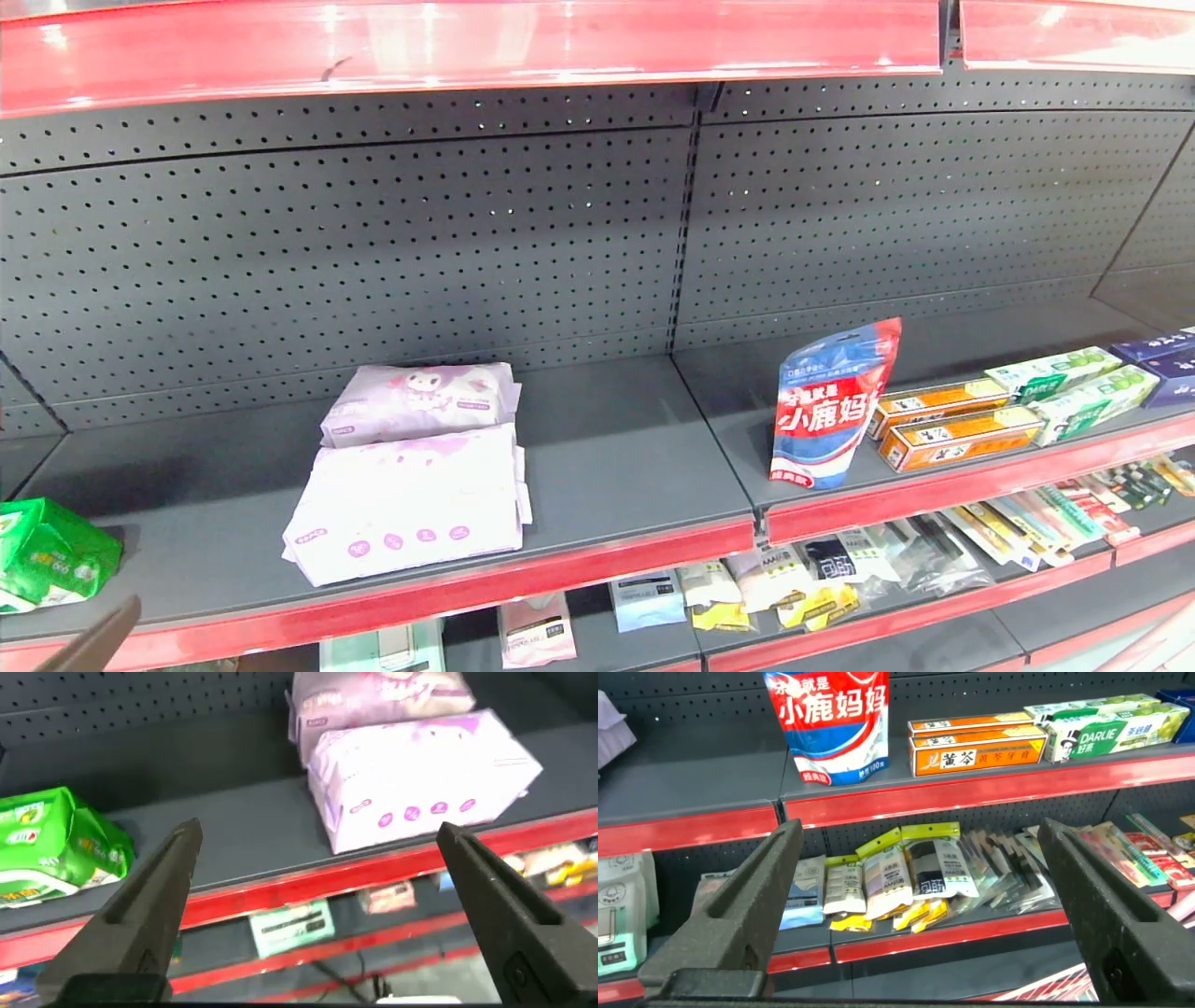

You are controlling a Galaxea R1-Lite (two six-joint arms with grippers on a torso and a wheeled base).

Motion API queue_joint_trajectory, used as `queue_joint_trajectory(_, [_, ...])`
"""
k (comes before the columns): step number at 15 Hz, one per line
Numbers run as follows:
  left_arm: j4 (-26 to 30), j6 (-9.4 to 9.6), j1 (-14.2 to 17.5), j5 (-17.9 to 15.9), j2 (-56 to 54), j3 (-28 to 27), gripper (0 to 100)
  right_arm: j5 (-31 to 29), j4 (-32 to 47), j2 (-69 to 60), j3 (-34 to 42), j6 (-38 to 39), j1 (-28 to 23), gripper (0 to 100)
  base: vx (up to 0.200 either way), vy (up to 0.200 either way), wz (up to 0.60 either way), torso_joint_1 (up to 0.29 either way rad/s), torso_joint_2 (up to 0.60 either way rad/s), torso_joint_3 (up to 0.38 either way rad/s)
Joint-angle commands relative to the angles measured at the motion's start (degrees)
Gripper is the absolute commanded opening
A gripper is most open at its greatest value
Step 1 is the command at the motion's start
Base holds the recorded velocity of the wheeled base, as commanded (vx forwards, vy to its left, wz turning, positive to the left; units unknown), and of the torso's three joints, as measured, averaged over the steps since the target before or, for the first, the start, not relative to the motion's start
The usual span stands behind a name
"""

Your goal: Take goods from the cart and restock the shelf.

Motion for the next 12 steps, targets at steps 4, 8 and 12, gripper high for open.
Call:
queue_joint_trajectory(4, [-0.03,-2.27,2.45,1.39,-31.89,14.03,100,0.08,0.02,0.07,0.01,-0.01,0.04,100,0.000,0.000,0.00,0.000,0.00,0.000])
queue_joint_trajectory(8, [-0.03,-2.71,2.36,5.00,-31.89,14.12,100,0.26,0.02,0.07,0.01,-0.10,0.04,100,0.000,0.000,0.00,0.000,0.00,0.000])
queue_joint_trajectory(12, [-0.56,-2.53,2.36,5.61,-31.89,14.30,100,0.17,0.02,0.07,0.01,-0.10,0.04,100,0.000,0.000,0.60,0.000,0.00,0.005])
